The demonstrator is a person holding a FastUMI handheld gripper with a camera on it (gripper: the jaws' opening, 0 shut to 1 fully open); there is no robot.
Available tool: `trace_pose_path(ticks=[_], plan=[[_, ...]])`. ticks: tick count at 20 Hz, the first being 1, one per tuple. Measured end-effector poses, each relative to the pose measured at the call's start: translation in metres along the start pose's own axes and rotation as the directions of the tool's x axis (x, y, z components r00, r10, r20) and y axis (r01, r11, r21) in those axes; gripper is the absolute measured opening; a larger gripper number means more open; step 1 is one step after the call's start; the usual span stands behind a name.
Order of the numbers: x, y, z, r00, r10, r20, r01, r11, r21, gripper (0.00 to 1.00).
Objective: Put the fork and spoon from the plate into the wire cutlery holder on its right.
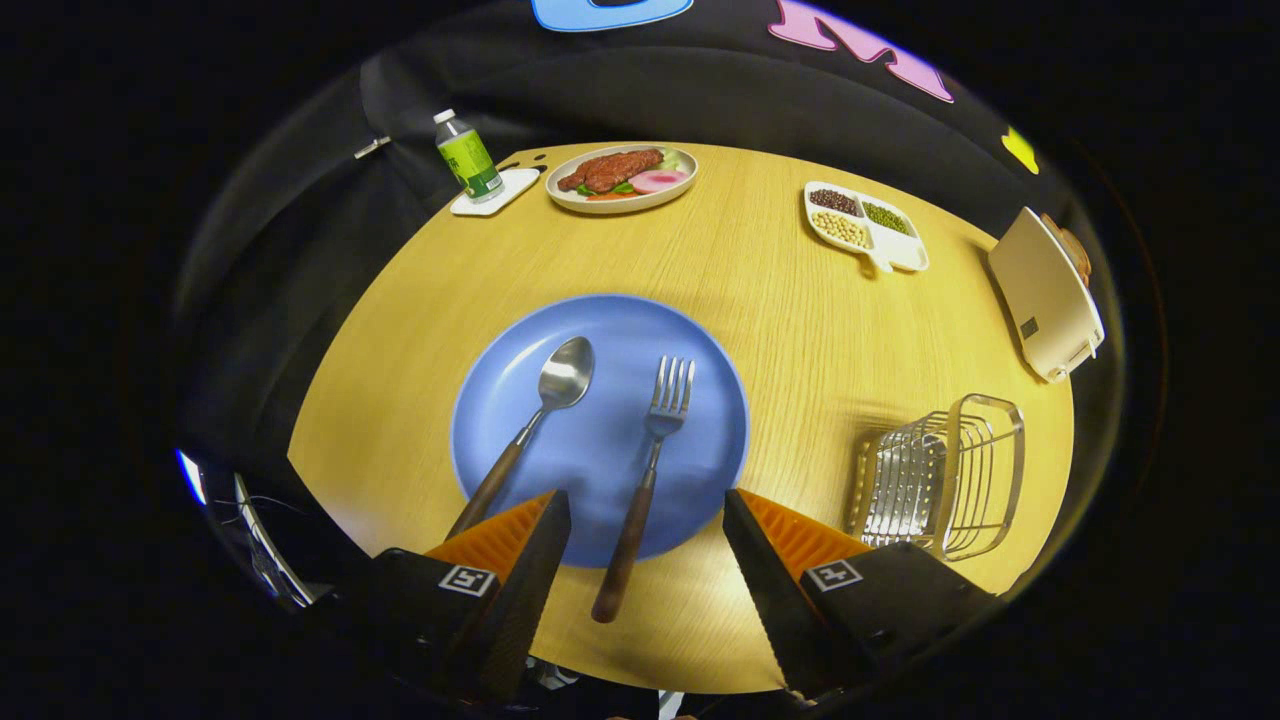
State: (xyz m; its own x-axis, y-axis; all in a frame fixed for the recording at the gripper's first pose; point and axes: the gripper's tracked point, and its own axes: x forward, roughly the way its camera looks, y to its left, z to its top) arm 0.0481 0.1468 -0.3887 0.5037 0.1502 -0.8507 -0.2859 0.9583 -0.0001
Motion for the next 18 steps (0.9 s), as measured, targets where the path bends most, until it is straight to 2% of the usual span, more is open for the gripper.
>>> trace_pose_path(ticks=[7, 13, 16, 18], plan=[[0.015, -0.003, 0.011, 0.999, -0.043, 0.009, 0.044, 0.999, -0.024, 0.92], [0.016, 0.006, 0.01, 0.999, -0.039, 0.019, 0.04, 0.998, -0.039, 0.89], [0.025, 0.013, 0.0, 0.999, -0.029, -0.025, 0.028, 0.998, -0.054, 0.86], [0.034, 0.015, -0.004, 0.998, -0.032, -0.06, 0.03, 0.999, -0.035, 0.71]])
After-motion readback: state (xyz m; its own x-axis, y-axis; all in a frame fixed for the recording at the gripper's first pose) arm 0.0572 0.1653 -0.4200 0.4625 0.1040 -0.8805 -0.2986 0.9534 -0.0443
